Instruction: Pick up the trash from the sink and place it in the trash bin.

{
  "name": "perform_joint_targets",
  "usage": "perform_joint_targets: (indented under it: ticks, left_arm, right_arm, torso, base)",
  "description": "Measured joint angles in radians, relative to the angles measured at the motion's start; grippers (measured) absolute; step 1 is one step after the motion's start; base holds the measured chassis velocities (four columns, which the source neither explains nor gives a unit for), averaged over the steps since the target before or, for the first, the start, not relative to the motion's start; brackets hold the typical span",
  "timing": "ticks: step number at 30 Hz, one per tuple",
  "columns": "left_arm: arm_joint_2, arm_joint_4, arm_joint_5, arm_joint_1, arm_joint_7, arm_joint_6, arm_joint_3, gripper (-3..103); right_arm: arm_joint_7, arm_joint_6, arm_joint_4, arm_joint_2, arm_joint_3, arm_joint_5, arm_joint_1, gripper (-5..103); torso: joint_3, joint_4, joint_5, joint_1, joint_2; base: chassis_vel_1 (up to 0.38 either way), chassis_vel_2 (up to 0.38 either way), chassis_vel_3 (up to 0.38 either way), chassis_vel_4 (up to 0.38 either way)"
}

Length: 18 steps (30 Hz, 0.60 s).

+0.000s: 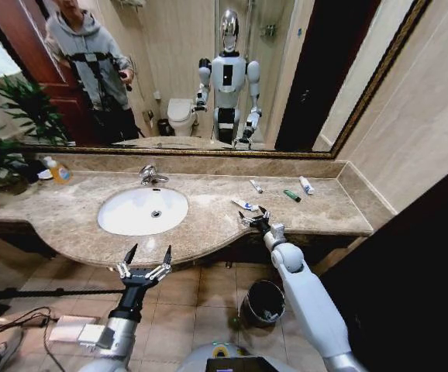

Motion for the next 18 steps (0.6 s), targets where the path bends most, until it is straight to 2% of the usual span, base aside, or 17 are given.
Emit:
perform_joint_targets:
  ticks: [8,11,13,16,17,18]
  left_arm:
    - [0.0,0.0,0.0,0.0,0.0,0.0,0.0,100]
    - [0.0,0.0,0.0,0.0,0.0,0.0,0.0,100]
    - [0.0,0.0,0.0,0.0,0.0,0.0,0.0,100]
    - [0.0,0.0,0.0,0.0,0.0,0.0,0.0,100]
    - [0.0,0.0,0.0,0.0,0.0,0.0,0.0,100]
    - [0.0,0.0,0.0,0.0,0.0,0.0,0.0,100]
  right_arm:
    - [0.006,0.005,-0.043,-0.007,0.006,0.002,0.029,100]
    - [0.003,0.005,-0.057,-0.003,0.007,0.002,0.039,85]
    - [0.002,0.005,-0.059,-0.003,0.007,0.003,0.04,85]
    - [-0.001,0.005,-0.064,-0.004,0.01,0.003,0.041,68]
    - [-0.001,0.005,-0.064,-0.004,0.01,0.003,0.041,68]
    - [-0.002,0.005,-0.065,-0.004,0.012,0.004,0.041,63]
  torso:
    - [0.0,0.0,0.0,0.0,0.0]
    - [0.0,0.0,0.0001,0.0,0.0]
    - [0.0,0.0,0.0,0.0,0.0]
    - [0.0,0.0,0.0,0.0,0.0]
    - [0.0,0.0,0.0,0.0,0.0]
    - [0.0,0.0,0.0001,0.0,0.0]
  base:
    - [0.0,0.0,0.0,0.0]
    - [0.0,0.0,0.0,0.0]
    - [0.0,0.0,0.0,0.0]
    - [0.0,0.0,0.0,0.0]
    - [0.0,0.0,0.0,0.0]
    - [0.0,0.0,0.0,0.0]
